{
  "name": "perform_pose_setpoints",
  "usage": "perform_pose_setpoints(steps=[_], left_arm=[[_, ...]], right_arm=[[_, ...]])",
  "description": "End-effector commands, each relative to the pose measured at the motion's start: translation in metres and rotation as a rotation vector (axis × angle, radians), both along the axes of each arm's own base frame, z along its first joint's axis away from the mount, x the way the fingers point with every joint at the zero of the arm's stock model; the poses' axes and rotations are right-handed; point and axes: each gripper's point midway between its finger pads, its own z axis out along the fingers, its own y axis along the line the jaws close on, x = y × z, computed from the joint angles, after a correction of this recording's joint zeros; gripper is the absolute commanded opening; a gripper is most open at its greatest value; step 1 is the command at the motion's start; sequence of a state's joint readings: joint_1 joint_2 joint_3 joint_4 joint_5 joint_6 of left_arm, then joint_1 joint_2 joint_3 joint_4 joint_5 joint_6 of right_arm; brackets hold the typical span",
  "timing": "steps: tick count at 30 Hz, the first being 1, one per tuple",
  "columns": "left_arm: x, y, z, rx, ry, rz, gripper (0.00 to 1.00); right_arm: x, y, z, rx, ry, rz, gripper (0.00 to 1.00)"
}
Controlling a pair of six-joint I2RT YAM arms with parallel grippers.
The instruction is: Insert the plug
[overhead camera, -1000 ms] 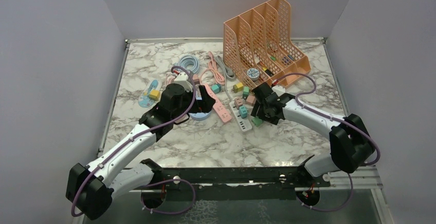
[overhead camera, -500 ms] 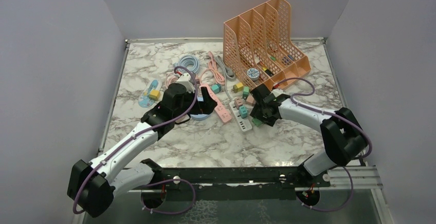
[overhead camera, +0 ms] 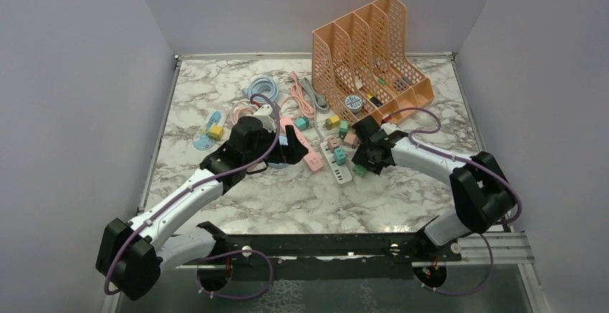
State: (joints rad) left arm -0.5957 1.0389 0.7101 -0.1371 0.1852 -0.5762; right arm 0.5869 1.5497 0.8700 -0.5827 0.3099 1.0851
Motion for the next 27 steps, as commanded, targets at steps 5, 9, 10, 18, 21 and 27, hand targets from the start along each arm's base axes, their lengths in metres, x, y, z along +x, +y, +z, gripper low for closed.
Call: perform_pose_setpoints(steps=[5, 9, 10, 18, 21, 27], left_arm=[[-0.001, -0.031, 0.026, -0.148, -0.031, -0.088, 0.98], [0.004, -0.043, 0.043, -0.180, -0.065, -0.103, 0.97], [0.005, -0.047, 0.048, -0.195, -0.076, -0.108, 0.96], [0.007, -0.076, 0.085, -0.351, -0.208, -0.076, 0.94], [0.012, -0.085, 0.095, -0.348, -0.249, -0.057, 0.90], [0.010, -0.111, 0.108, -0.387, -0.274, 0.040, 0.80]], right_arm=[[0.000, 0.011, 0.077, 0.218, -0.169, -0.067, 0.36], [0.003, 0.019, 0.116, 0.339, -0.256, -0.099, 0.35], [0.003, 0.022, 0.125, 0.377, -0.274, -0.105, 0.35], [-0.001, 0.038, 0.180, 0.692, -0.324, -0.272, 0.33], [-0.003, 0.044, 0.192, 0.762, -0.300, -0.307, 0.33], [-0.001, 0.054, 0.204, 0.889, -0.279, -0.366, 0.33]])
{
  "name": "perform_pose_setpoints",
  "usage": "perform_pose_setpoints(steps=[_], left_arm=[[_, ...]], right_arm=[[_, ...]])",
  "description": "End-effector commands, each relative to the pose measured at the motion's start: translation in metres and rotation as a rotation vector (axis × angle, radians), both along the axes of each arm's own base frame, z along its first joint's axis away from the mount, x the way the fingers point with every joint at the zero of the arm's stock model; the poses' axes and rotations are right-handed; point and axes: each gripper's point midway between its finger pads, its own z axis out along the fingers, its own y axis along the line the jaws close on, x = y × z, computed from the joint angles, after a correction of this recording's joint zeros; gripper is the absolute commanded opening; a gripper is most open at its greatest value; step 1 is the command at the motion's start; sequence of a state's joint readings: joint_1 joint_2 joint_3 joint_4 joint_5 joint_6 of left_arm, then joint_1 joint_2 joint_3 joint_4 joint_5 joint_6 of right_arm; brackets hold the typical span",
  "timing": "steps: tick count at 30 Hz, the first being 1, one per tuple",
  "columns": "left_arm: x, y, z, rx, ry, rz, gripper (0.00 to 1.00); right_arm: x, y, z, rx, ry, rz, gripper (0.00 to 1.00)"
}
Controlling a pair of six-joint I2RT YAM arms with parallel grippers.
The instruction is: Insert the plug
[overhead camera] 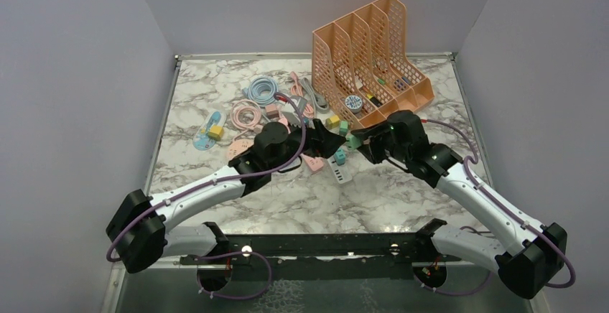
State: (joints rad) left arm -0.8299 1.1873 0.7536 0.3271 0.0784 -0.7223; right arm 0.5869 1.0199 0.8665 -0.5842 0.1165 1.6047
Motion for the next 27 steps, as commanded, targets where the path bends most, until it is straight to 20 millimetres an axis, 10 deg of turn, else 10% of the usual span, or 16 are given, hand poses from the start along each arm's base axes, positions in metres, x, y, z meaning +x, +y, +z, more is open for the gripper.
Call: perform_pose_setpoints(steps=[1, 22, 27], left_arm=[[0.006, -0.020, 0.037, -0.098, -0.070, 0.145, 0.79], [0.011, -0.051, 0.008, -0.075, 0.018, 0.259, 0.47], [0.005, -0.043, -0.002, -0.060, 0.027, 0.256, 0.26]], right_arm=[[0.008, 0.013, 0.030, 0.178, -0.011, -0.054, 0.33], [0.009, 0.030, 0.042, 0.252, -0.007, 0.007, 0.34], [0.011, 0.035, 0.038, 0.222, -0.034, 0.054, 0.50]])
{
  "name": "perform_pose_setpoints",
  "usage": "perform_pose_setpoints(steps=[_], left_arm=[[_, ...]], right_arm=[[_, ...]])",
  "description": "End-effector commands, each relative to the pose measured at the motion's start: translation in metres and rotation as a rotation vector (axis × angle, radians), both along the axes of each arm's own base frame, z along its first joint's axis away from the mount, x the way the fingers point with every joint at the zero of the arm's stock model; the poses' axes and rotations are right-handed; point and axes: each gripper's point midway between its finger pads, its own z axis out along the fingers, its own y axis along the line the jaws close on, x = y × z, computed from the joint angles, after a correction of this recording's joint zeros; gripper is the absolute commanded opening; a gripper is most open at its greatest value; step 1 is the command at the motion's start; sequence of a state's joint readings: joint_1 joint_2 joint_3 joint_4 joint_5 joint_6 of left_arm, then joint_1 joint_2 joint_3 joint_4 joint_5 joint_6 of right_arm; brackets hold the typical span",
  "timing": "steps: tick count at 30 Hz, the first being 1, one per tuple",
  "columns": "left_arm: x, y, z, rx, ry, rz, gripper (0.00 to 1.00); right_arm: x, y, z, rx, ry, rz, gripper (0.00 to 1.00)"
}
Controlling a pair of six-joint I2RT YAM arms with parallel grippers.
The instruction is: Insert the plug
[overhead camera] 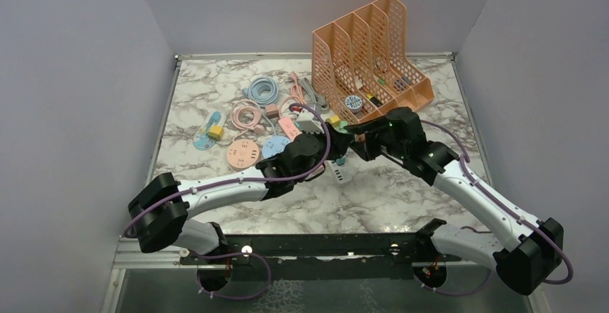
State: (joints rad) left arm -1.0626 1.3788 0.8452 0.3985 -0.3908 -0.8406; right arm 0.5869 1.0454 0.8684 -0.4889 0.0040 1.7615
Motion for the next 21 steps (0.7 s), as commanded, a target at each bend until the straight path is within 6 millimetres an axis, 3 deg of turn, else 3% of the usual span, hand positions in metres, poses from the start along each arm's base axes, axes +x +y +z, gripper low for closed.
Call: perform_pose_setpoints(steps=[1, 4, 7, 12, 21], left_arm=[[-0.002, 0.007, 0.010, -0.021, -0.024, 0.017, 0.22], [-0.002, 0.021, -0.003, 0.061, -0.016, 0.033, 0.18], [0.001, 0.045, -0.029, 0.189, 0.071, 0.058, 0.17], [0.009, 0.103, -0.068, 0.329, 0.238, 0.139, 0.17], [0.021, 0.193, -0.095, 0.421, 0.428, 0.344, 0.21]], right_arm=[[0.007, 0.008, 0.016, -0.006, -0.088, 0.062, 0.56], [0.008, 0.003, 0.009, -0.098, -0.118, 0.090, 0.66], [0.008, -0.011, 0.000, -0.217, -0.123, 0.089, 0.69], [0.003, -0.036, -0.012, -0.373, -0.141, 0.084, 0.69], [-0.006, -0.074, -0.029, -0.614, -0.143, 0.092, 0.69]])
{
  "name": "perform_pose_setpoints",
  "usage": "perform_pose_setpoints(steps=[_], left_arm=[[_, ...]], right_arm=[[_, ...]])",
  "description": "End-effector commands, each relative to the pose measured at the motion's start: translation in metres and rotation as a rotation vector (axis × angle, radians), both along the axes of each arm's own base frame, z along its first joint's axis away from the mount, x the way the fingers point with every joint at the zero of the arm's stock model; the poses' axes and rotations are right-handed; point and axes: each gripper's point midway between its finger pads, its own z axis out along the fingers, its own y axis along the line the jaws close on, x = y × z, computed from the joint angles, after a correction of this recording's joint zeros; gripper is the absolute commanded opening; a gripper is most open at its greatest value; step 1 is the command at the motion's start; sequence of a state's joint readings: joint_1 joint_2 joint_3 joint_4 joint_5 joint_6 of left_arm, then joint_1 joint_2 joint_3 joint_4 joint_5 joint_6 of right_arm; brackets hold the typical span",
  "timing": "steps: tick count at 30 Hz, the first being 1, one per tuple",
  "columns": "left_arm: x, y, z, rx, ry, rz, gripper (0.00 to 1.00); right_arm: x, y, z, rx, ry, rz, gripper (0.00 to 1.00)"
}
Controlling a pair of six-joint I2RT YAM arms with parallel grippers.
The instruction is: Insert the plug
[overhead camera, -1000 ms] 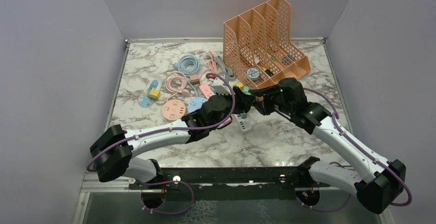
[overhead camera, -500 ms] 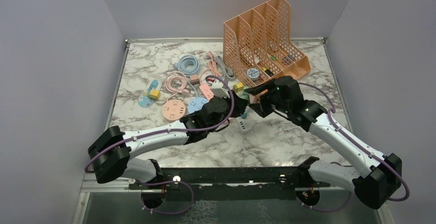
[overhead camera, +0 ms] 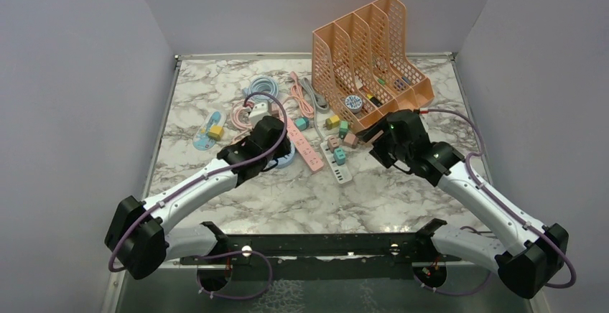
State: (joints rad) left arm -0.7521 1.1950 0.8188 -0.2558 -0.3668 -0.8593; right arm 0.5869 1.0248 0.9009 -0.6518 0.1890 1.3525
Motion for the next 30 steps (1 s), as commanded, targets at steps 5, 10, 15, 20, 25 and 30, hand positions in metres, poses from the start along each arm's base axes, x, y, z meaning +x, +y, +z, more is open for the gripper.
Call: perform_pose_setpoints(steps=[5, 10, 15, 20, 25, 30], left_arm=[[0.001, 0.048, -0.025, 0.029, 0.209, 0.066, 0.20], [0.004, 0.057, -0.038, 0.054, 0.294, 0.137, 0.18], [-0.001, 0.054, -0.049, -0.058, 0.382, 0.290, 0.15], [0.000, 0.068, -0.046, -0.071, 0.407, 0.455, 0.03], [0.002, 0.068, -0.046, -0.041, 0.464, 0.518, 0.00], [0.002, 0.059, -0.051, -0.062, 0.510, 0.566, 0.00]], right_arm=[[0.007, -0.033, 0.007, -0.241, -0.107, 0.028, 0.68], [0.006, -0.039, 0.009, -0.281, -0.130, 0.038, 0.67], [0.007, -0.043, 0.006, -0.303, -0.142, 0.032, 0.66], [0.011, -0.043, 0.004, -0.328, -0.140, 0.038, 0.66], [0.014, -0.050, 0.003, -0.369, -0.141, 0.018, 0.66], [0.015, -0.053, 0.004, -0.380, -0.149, 0.005, 0.66]])
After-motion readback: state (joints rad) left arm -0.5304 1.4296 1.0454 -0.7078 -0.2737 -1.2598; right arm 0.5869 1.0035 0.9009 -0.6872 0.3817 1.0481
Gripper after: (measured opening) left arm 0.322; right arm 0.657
